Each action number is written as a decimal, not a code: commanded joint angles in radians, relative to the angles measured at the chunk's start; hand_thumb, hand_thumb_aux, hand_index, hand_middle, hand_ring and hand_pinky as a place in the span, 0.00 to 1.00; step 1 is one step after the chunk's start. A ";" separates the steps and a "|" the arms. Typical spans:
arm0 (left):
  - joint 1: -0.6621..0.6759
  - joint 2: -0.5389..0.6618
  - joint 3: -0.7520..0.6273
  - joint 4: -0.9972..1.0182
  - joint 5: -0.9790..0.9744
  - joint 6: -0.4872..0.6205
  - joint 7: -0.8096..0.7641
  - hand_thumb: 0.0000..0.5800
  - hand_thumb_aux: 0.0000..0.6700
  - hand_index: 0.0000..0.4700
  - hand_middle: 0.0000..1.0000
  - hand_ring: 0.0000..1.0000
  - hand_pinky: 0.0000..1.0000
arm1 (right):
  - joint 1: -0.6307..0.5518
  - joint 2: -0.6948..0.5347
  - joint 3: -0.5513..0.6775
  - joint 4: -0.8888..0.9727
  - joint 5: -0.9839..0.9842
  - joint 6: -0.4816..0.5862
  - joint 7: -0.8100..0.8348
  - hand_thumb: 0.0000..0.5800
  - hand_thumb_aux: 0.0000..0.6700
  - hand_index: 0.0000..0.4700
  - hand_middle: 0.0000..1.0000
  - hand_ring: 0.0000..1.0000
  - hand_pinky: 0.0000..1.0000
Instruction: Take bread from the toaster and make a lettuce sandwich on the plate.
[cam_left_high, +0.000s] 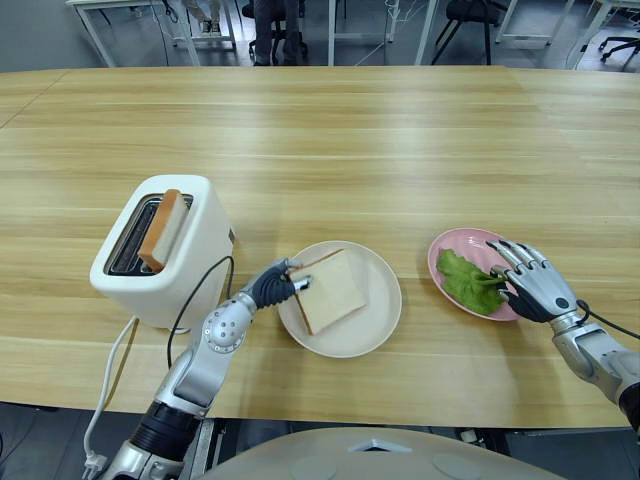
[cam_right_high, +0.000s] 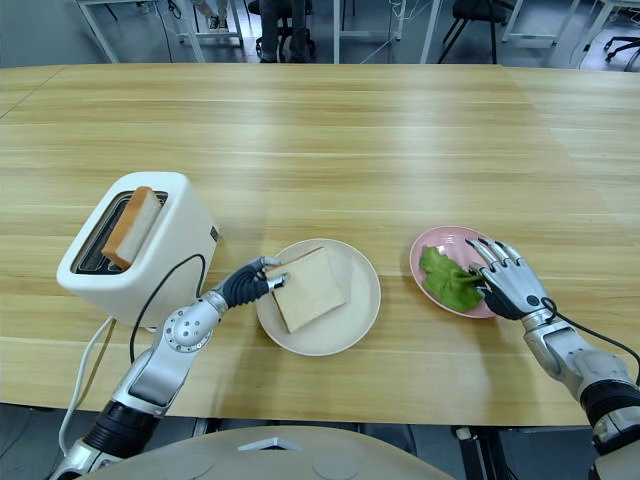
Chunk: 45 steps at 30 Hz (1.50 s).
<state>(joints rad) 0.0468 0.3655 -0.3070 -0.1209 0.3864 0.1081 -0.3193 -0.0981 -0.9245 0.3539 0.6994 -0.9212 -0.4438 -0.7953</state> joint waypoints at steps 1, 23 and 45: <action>0.009 0.026 -0.052 0.058 0.007 0.004 -0.070 1.00 1.00 0.98 1.00 1.00 1.00 | 0.025 -0.018 -0.029 -0.082 0.026 -0.006 0.032 1.00 1.00 0.98 0.00 0.00 0.00; -0.115 0.090 -0.055 -0.148 0.621 -0.022 0.340 0.00 0.00 0.00 0.00 0.00 0.00 | 0.018 0.071 -0.170 -0.580 0.091 0.003 0.236 1.00 1.00 0.98 0.00 0.00 0.00; 0.141 0.147 0.529 -0.506 0.720 0.115 0.291 0.00 0.00 0.00 0.00 0.00 0.00 | -0.012 0.412 -0.027 -0.584 0.127 -0.069 0.474 1.00 1.00 0.98 0.00 0.00 0.00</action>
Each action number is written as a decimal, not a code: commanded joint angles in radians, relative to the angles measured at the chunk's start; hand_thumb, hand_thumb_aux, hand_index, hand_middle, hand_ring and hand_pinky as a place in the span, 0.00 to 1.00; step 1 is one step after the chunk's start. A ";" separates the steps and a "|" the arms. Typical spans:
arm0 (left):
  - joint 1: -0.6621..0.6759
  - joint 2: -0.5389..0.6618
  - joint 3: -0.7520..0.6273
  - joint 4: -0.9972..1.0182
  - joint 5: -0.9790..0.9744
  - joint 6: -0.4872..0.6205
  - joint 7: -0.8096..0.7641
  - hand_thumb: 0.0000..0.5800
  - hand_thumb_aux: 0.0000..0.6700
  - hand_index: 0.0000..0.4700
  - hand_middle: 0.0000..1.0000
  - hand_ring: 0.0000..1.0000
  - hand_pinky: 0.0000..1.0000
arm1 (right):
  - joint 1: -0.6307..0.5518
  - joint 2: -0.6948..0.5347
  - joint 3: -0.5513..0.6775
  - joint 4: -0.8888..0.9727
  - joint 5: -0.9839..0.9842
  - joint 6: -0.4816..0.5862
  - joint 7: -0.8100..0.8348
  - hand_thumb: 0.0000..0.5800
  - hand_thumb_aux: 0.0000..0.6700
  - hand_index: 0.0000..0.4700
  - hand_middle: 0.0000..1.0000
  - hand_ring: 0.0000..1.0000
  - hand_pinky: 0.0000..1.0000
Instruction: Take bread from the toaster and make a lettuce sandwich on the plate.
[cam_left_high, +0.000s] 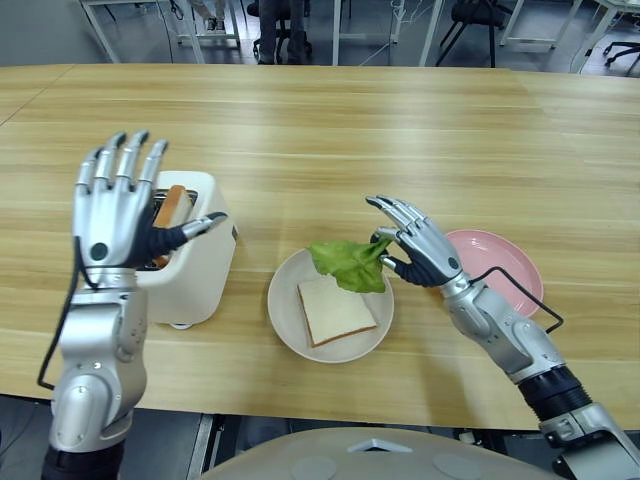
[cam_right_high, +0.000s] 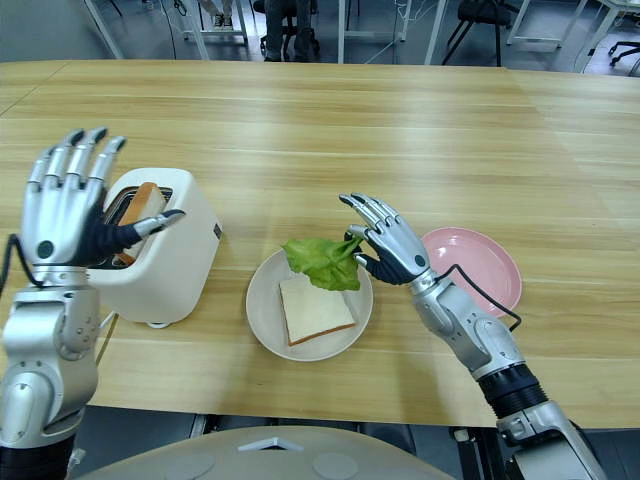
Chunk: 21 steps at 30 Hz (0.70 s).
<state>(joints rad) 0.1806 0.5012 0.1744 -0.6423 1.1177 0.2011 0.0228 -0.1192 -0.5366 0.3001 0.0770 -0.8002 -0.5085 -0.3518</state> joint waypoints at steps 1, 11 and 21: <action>0.006 0.015 0.053 0.041 -0.011 0.032 -0.075 0.00 0.00 0.00 0.00 0.00 0.00 | 0.010 0.032 0.033 0.048 0.005 -0.005 0.034 1.00 1.00 0.98 0.00 0.00 0.00; -0.012 -0.030 -0.075 0.257 -0.137 0.051 -0.267 0.00 0.00 0.00 0.00 0.00 0.00 | -0.013 0.092 0.086 0.186 0.007 -0.026 0.046 1.00 1.00 0.98 0.00 0.00 0.00; -0.029 0.016 -0.074 0.340 -0.154 0.094 -0.298 1.00 1.00 0.98 0.00 0.00 0.00 | 0.003 0.094 0.102 0.194 0.017 -0.035 0.079 1.00 1.00 0.98 0.00 0.00 0.00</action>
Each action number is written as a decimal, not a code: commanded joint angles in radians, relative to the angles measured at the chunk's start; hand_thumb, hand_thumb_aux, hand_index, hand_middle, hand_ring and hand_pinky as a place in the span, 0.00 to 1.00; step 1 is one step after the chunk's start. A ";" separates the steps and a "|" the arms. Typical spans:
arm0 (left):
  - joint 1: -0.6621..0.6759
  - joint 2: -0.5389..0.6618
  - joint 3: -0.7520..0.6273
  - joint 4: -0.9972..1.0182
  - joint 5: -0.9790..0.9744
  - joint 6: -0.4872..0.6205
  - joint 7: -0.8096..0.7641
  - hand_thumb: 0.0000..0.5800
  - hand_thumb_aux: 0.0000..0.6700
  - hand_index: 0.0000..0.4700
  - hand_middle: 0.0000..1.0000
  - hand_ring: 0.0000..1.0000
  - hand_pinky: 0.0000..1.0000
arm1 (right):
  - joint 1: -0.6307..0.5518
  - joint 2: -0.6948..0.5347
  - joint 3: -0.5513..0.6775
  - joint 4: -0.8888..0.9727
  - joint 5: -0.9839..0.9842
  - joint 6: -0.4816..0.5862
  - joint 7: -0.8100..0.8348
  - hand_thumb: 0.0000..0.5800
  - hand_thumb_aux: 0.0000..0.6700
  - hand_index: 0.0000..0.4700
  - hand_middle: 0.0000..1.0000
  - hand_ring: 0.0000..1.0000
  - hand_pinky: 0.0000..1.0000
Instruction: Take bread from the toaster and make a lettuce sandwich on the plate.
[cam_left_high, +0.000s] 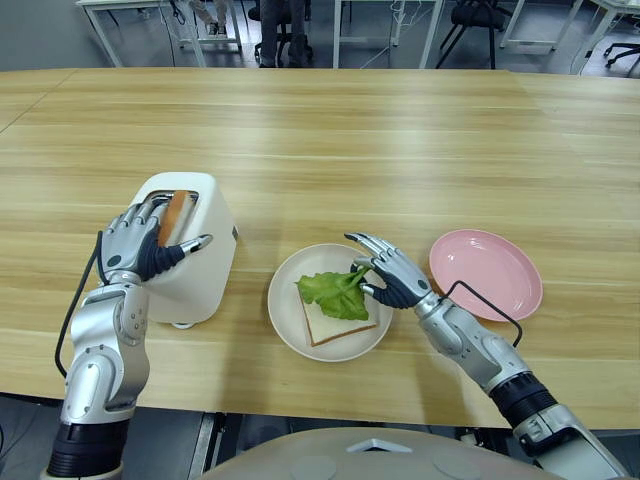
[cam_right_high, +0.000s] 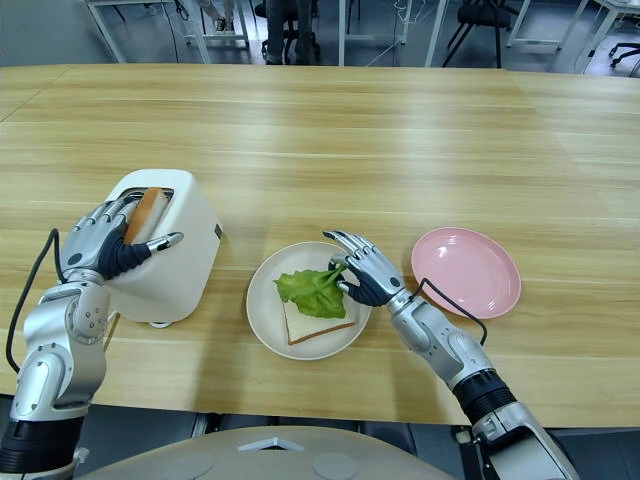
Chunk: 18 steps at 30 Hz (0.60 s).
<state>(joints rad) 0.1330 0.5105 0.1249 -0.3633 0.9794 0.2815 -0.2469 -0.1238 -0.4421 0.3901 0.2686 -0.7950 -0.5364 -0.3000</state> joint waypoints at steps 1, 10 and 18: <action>0.020 0.008 -0.021 0.062 -0.023 0.014 -0.023 1.00 1.00 0.98 0.00 0.00 0.00 | 0.015 0.000 0.016 -0.008 0.015 -0.011 0.035 1.00 1.00 0.98 0.00 0.00 0.00; -0.004 0.011 0.022 0.015 -0.078 -0.002 0.066 1.00 1.00 0.98 0.82 0.82 0.82 | 0.057 -0.010 0.045 -0.071 -0.032 -0.009 0.059 0.00 0.00 0.00 0.00 0.00 0.00; -0.017 0.007 0.042 -0.012 -0.116 -0.022 0.112 1.00 1.00 0.98 1.00 1.00 1.00 | 0.065 -0.017 0.040 -0.116 -0.059 0.006 0.063 0.00 0.00 0.00 0.00 0.00 0.00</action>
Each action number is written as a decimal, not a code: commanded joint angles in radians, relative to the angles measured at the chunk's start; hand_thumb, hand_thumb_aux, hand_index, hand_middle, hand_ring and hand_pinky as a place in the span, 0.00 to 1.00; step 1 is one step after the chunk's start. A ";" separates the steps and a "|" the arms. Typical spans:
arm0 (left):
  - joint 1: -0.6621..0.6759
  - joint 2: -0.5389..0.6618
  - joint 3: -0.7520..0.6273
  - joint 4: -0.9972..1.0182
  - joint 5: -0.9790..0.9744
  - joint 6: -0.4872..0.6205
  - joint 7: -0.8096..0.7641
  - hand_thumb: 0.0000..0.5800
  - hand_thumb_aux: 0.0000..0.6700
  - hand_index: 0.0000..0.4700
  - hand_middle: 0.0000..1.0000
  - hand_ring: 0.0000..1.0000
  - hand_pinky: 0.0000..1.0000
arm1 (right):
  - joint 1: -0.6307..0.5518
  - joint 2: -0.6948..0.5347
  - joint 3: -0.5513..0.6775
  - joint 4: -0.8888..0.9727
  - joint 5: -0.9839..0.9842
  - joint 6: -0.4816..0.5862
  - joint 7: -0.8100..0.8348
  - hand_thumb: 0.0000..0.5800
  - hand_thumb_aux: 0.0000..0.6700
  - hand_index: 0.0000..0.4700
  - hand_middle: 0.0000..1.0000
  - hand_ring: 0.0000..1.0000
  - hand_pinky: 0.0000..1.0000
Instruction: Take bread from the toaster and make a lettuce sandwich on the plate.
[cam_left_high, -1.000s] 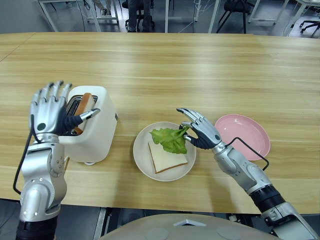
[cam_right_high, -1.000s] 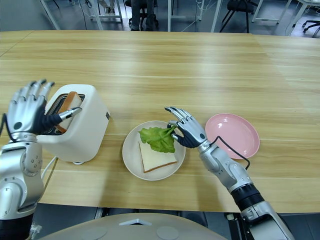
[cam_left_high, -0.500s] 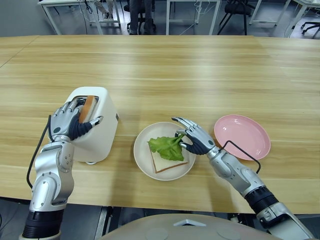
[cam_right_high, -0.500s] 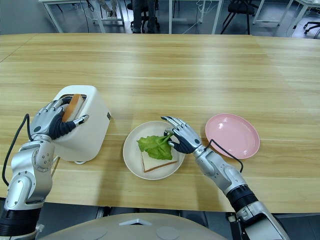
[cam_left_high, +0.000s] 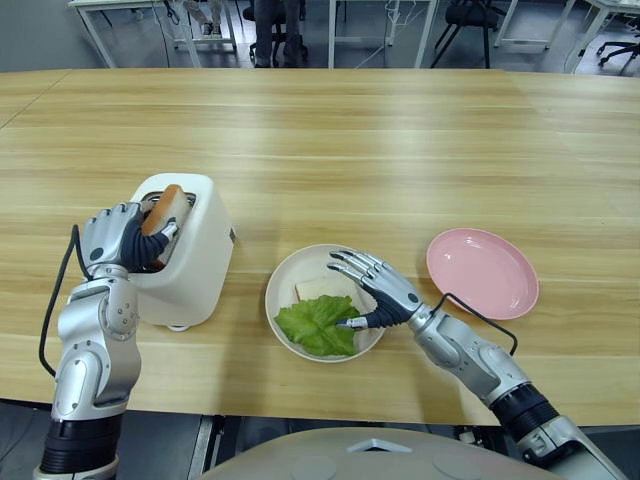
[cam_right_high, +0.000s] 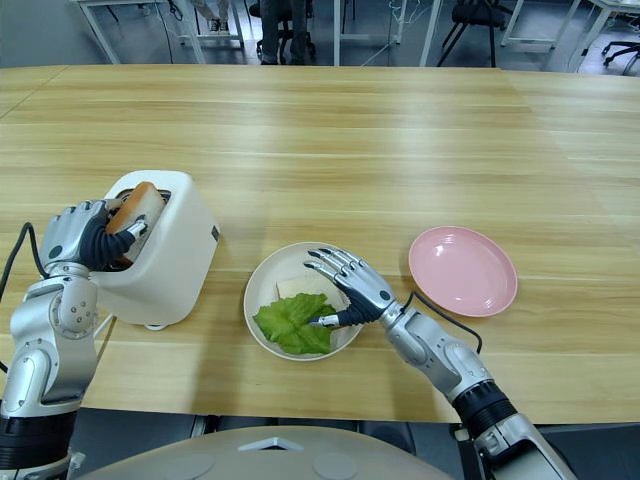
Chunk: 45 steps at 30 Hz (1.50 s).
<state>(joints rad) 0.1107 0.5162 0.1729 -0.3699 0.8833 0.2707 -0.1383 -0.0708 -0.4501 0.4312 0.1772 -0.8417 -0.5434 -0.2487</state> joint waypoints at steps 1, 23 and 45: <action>0.003 0.001 -0.002 -0.006 -0.024 -0.014 0.011 1.00 1.00 0.98 1.00 1.00 1.00 | 0.013 -0.013 0.000 -0.029 -0.020 0.017 0.012 0.00 0.00 0.00 0.00 0.00 0.00; -0.093 0.021 0.195 -0.248 -0.110 -0.165 0.199 1.00 1.00 0.98 1.00 1.00 1.00 | 0.002 -0.067 0.050 -0.022 -0.119 0.030 0.014 0.00 0.00 0.00 0.00 0.00 0.00; -0.042 -0.142 0.002 -0.254 -0.268 -0.354 0.151 1.00 1.00 0.98 1.00 1.00 1.00 | -0.029 -0.053 0.119 0.051 -0.086 -0.044 -0.006 1.00 1.00 0.98 0.00 0.00 0.00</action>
<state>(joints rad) 0.0562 0.3809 0.2074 -0.6388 0.6272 -0.0701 0.0245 -0.1043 -0.4975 0.5553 0.2400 -0.9407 -0.5821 -0.2698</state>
